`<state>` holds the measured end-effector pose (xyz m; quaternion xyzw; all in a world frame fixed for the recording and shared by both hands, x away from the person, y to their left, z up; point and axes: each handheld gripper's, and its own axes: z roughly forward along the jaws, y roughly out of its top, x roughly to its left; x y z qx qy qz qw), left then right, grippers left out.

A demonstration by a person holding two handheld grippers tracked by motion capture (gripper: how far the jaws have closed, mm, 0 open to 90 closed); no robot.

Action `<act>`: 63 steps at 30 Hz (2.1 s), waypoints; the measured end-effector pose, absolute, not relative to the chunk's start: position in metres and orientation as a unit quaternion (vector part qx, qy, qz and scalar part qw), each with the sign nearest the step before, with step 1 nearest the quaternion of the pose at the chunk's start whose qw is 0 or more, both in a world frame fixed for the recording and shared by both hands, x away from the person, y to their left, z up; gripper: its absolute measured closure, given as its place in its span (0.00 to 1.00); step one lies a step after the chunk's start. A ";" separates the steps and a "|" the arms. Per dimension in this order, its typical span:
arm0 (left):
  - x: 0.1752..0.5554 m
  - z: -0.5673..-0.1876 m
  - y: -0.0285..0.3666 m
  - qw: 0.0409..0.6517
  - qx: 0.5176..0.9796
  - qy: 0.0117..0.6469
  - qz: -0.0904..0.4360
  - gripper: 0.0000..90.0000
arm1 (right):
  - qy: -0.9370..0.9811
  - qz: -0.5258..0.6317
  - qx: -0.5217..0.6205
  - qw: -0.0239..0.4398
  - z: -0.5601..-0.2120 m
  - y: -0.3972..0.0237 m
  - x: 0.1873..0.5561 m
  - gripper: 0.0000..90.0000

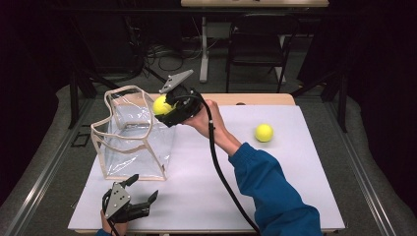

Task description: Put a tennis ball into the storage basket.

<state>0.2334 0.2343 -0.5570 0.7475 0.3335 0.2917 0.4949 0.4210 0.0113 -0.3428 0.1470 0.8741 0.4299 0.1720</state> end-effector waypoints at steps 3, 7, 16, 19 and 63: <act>0.233 -0.557 0.234 0.494 0.748 0.334 0.292 0.18 | 0.874 0.430 0.144 0.173 -0.341 0.015 0.421 0.29; 0.233 -0.557 0.235 0.496 0.747 0.334 0.291 0.18 | 0.874 0.431 0.141 0.173 -0.341 0.017 0.420 0.29; 0.233 -0.557 0.234 0.497 0.746 0.335 0.291 0.18 | 0.874 0.433 0.137 0.175 -0.341 0.022 0.419 0.29; 0.233 -0.557 0.234 0.498 0.745 0.335 0.290 0.18 | 0.873 0.436 0.137 0.170 -0.341 0.024 0.419 0.29; 0.234 -0.557 0.235 0.498 0.745 0.335 0.290 0.18 | 0.858 0.462 0.133 0.181 -0.336 0.044 0.421 0.29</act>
